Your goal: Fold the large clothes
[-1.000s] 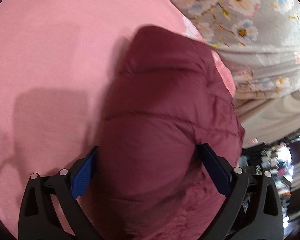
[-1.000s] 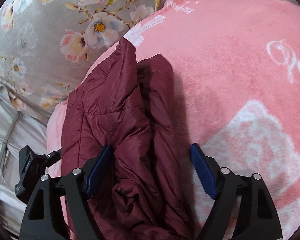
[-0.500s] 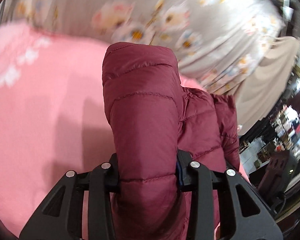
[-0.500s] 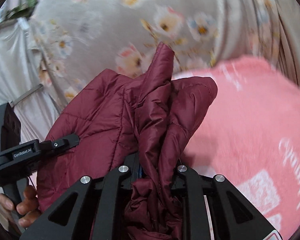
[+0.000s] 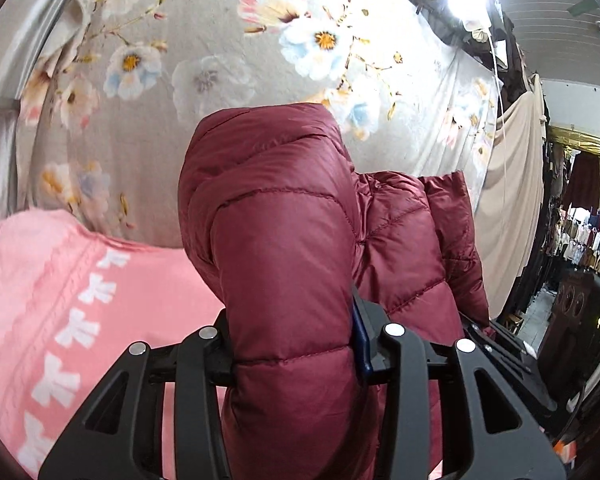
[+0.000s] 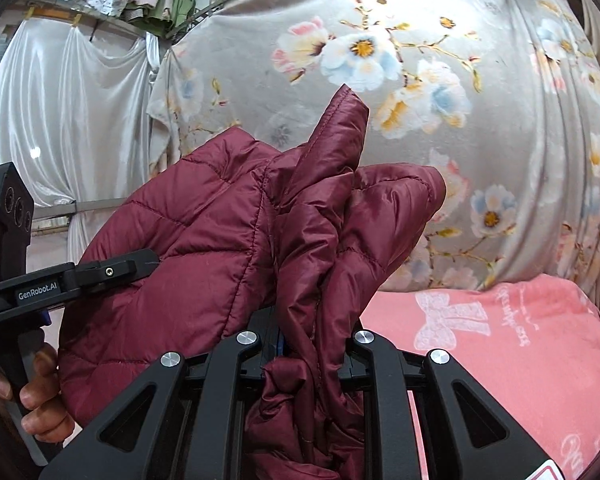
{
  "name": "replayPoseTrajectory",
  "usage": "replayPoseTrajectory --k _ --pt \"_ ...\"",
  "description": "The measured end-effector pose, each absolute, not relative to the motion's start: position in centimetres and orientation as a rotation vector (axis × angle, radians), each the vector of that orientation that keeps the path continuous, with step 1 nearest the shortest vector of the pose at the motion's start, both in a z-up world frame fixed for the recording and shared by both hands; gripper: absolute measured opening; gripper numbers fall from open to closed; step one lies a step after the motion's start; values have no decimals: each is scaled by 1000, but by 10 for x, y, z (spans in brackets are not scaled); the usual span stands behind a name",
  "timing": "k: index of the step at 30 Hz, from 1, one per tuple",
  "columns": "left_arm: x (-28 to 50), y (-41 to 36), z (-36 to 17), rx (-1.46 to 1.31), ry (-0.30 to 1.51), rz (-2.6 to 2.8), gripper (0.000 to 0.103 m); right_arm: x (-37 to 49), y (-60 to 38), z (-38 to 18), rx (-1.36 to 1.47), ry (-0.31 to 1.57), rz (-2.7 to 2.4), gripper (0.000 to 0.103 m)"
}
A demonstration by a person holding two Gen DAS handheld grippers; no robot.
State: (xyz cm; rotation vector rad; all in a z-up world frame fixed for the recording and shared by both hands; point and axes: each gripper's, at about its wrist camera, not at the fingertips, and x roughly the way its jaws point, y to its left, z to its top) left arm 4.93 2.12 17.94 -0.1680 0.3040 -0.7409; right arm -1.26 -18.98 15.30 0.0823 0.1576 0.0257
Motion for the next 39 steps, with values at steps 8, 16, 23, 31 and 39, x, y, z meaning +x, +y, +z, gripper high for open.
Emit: replayPoseTrajectory --k 8,16,23,31,39 --pt "122 28 151 -168 343 -734 39 51 -172 128 73 222 27 16" --pt "200 12 79 -189 462 -730 39 122 -188 66 130 368 -13 16" --pt "250 -10 9 -168 567 -698 39 170 -202 -2 146 491 -44 16" --pt "289 -14 -47 -137 658 -602 45 209 -206 -61 170 606 -63 19" --pt "279 14 -47 -134 709 -405 70 195 -212 -52 169 650 -105 50"
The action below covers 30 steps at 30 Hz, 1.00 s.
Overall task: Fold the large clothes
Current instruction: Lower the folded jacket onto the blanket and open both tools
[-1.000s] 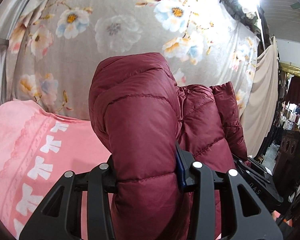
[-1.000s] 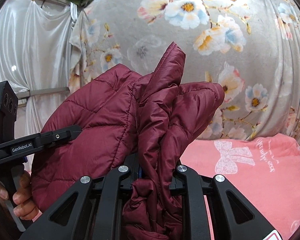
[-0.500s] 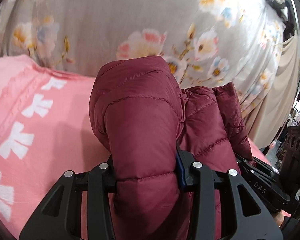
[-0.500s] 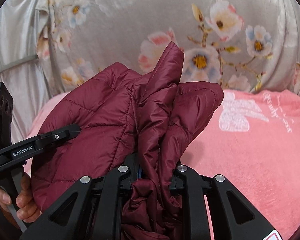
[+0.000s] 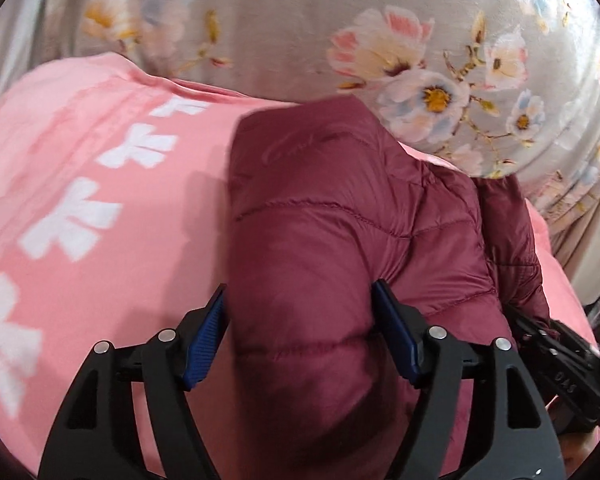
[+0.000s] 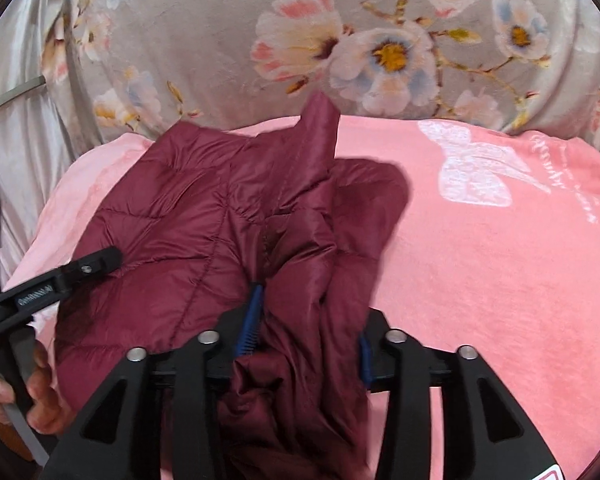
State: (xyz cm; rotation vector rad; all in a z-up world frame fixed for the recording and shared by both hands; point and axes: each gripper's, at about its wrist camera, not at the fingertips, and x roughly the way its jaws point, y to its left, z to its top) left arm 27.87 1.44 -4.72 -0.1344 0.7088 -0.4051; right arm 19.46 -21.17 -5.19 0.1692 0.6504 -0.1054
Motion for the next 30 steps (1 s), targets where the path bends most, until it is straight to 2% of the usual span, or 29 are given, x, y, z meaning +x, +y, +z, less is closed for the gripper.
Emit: replayPoseTrajectory --k 3,5,7,8,9,11,16,18,20,23,30 --pt "252 34 -28 -123 676 -314 72 148 -225 -31 174 554 -192 62" --pt "229 46 -16 -156 672 -281 72 121 -227 -22 173 507 -217 63" --pt "210 46 -11 -148 693 -253 71 106 -217 -17 158 521 -174 44" --pt "201 44 -11 -143 698 -249 71 104 -210 -17 136 541 -157 25" --pt "190 39 -13 -136 712 -254 71 105 -199 -19 103 575 -128 16" --pt "174 31 -20 -126 745 -278 71 109 -186 -25 72 608 -88 10" --pt "151 20 -55 -69 847 -242 71 124 -177 -42 18 669 -107 7" --pt "165 20 -67 -24 855 -151 66 136 -183 -49 25 695 -141 4" --pt "181 24 -74 -54 873 -149 67 143 -186 -54 12 712 -171 1" --pt "202 23 -81 -78 888 -158 68 151 -187 -64 -2 744 -189 0" --pt "234 19 -90 -53 889 -124 77 175 -182 -83 -29 852 -191 0"
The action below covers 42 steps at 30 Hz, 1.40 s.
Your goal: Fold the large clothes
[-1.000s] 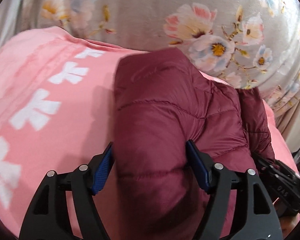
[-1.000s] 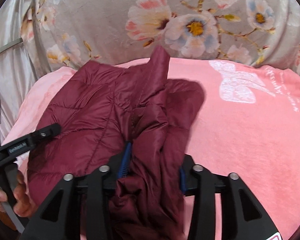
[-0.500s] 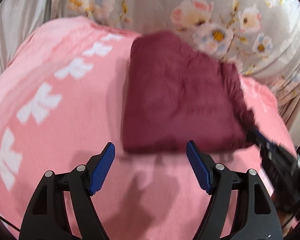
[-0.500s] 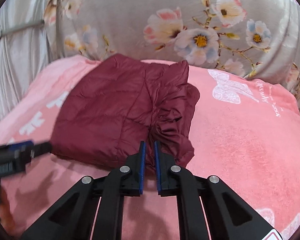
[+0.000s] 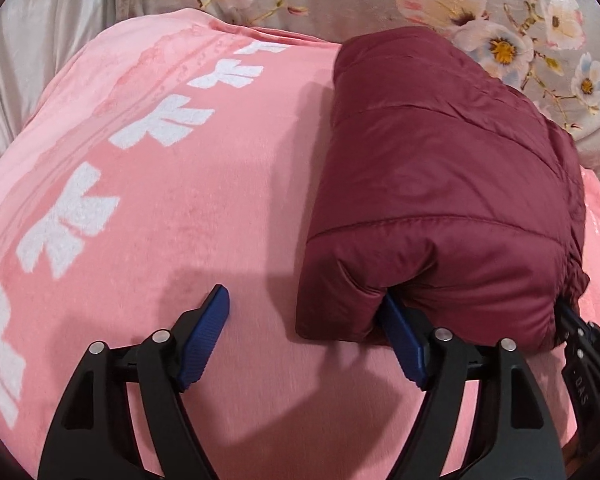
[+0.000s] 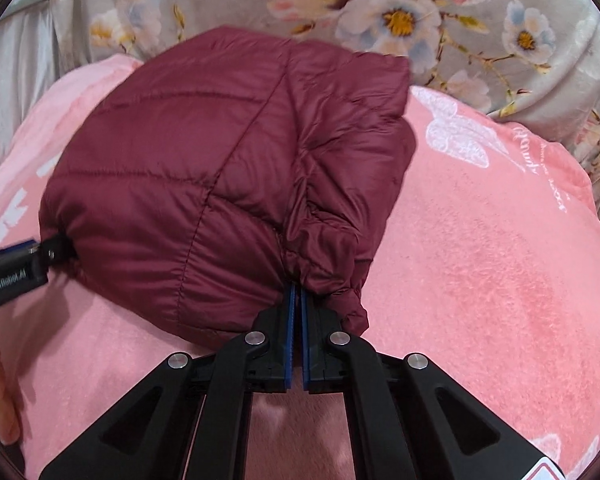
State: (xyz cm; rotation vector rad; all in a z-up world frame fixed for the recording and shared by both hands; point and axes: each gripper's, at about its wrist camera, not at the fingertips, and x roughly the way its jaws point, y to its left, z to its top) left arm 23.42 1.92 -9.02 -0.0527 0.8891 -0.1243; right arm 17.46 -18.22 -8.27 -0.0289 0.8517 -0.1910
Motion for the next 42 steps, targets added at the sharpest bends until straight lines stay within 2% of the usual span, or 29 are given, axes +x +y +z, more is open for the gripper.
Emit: replayPoseTrajectory --k 8,10,16,21,23,30,35,42 --pt "229 14 -87 -6 848 -99 79 171 -177 -83 -33 832 -210 0" --pt "216 15 -79 4 816 -103 78 155 -177 -74 34 783 -227 4" --pt "144 18 -51 9 686 -93 84 71 -174 -41 91 620 -284 25" --pt "104 9 -36 6 624 -81 93 13 -158 -35 68 525 -276 59" --pt "93 1 -36 16 612 -79 96 1 -156 -38 63 510 -285 69" --pt "83 -20 -60 78 666 -41 96 -7 -165 -49 100 563 -318 80" --pt "81 -19 -62 63 657 -52 96 5 -154 -57 37 633 -338 81" --pt "81 -20 -64 56 666 -71 96 8 -142 -59 -24 637 -329 81"
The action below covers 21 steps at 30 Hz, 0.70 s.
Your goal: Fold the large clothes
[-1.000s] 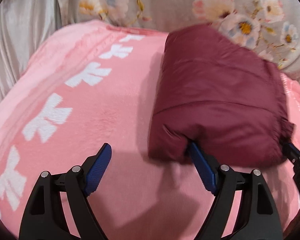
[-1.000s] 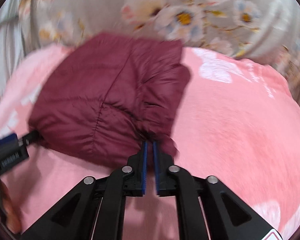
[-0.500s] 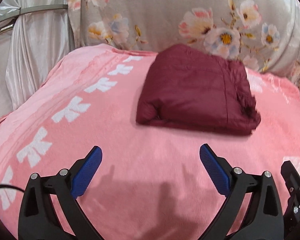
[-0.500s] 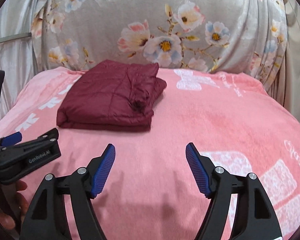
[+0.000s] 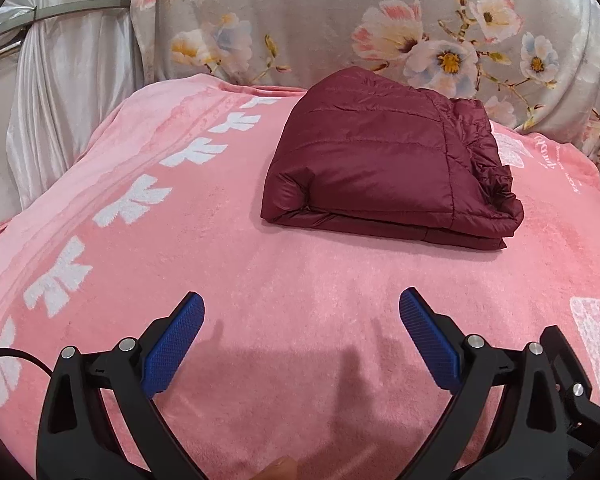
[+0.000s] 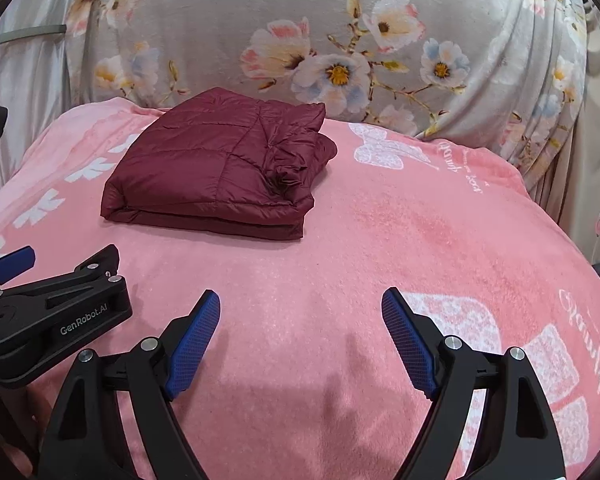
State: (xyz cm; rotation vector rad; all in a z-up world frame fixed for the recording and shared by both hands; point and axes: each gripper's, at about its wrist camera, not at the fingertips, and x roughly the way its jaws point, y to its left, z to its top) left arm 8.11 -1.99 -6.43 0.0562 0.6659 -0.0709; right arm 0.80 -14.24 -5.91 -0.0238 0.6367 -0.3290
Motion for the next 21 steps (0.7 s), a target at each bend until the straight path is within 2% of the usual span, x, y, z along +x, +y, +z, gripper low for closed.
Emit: replayPoseTrajectory --k 21 --pt "77 -26 -62 83 642 -73 96 9 -143 -61 -11 645 -333 81"
